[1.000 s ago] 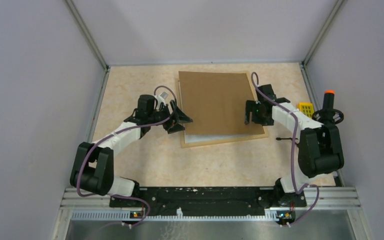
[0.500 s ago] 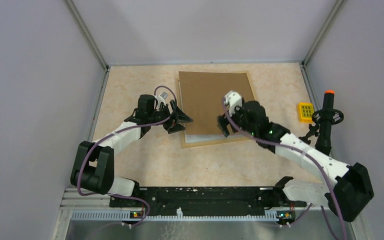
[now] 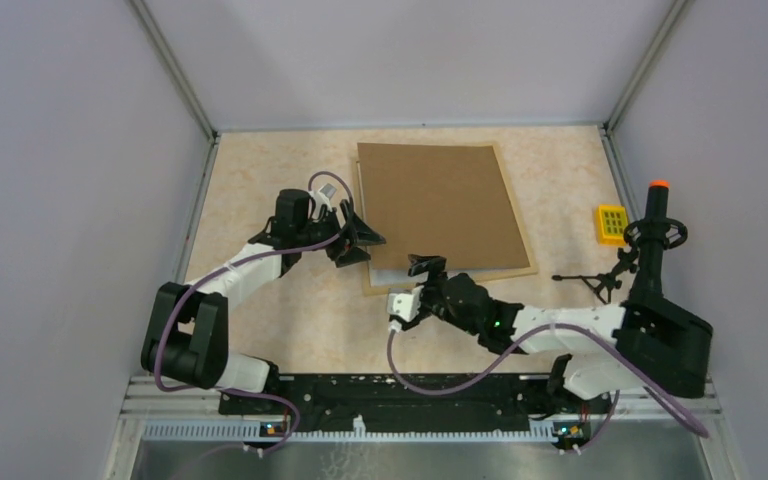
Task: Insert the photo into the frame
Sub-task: Pick up the photo frame item from the photo frame, then adjust the photo frame at the center of the board.
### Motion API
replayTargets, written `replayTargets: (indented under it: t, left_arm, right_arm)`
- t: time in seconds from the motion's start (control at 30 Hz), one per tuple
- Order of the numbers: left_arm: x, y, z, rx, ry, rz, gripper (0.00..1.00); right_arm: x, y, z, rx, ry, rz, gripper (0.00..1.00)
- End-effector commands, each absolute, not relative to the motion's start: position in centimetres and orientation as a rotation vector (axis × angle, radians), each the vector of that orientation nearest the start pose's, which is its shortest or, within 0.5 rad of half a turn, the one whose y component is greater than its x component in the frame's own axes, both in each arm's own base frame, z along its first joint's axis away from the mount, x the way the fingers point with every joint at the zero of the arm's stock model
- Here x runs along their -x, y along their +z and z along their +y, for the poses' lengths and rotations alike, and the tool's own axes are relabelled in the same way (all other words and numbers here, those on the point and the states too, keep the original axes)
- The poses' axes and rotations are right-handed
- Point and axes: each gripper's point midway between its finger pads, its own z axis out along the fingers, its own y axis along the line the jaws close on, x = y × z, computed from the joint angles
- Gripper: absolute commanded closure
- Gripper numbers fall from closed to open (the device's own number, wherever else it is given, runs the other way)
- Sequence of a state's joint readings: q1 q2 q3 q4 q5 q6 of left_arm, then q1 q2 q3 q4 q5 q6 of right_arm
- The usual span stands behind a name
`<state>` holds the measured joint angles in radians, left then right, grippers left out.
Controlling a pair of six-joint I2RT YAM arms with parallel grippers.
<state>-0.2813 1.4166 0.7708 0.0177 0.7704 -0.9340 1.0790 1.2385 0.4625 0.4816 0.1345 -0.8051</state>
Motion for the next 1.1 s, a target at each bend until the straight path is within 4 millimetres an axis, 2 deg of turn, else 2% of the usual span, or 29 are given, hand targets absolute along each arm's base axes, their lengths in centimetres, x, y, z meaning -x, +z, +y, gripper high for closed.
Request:
replayTargets:
  t: [0.0, 0.17, 0.3, 0.5, 0.67, 0.97, 1.07]
  left_arm:
    - [-29.8, 17.9, -24.1, 0.197, -1.516, 2.286, 0.23]
    - [-29.8, 18.0, -24.1, 0.197, -1.511, 2.285, 0.24]
    - [-29.8, 18.1, -24.1, 0.197, -1.513, 2.285, 0.24]
    - [-29.7, 18.0, -24.0, 0.204, -1.510, 2.286, 0.24]
    - [-29.7, 18.1, -23.9, 0.209, -1.506, 2.284, 0.24]
    - [-29.5, 18.0, -23.9, 0.217, -1.504, 2.289, 0.24]
    - [-29.4, 18.0, -23.8, 0.216, -1.497, 2.291, 0.23]
  right_arm:
    - [-24.7, 15.9, 31.9, 1.399, -0.232, 0.986, 0.16]
    - [-26.5, 14.6, 32.7, 1.417, -0.417, 0.969, 0.21]
    - [-27.2, 14.0, 33.2, 1.406, -0.472, 0.961, 0.30]
    - [-27.8, 12.6, 33.5, 1.382, -0.504, 0.987, 0.52]
    - [-28.0, 11.6, 33.5, 1.333, -0.534, 0.996, 0.63]
    - [-27.9, 10.5, 33.7, 1.228, -0.527, 1.003, 0.97]
    - [-28.0, 10.2, 33.6, 1.215, -0.531, 1.013, 1.00]
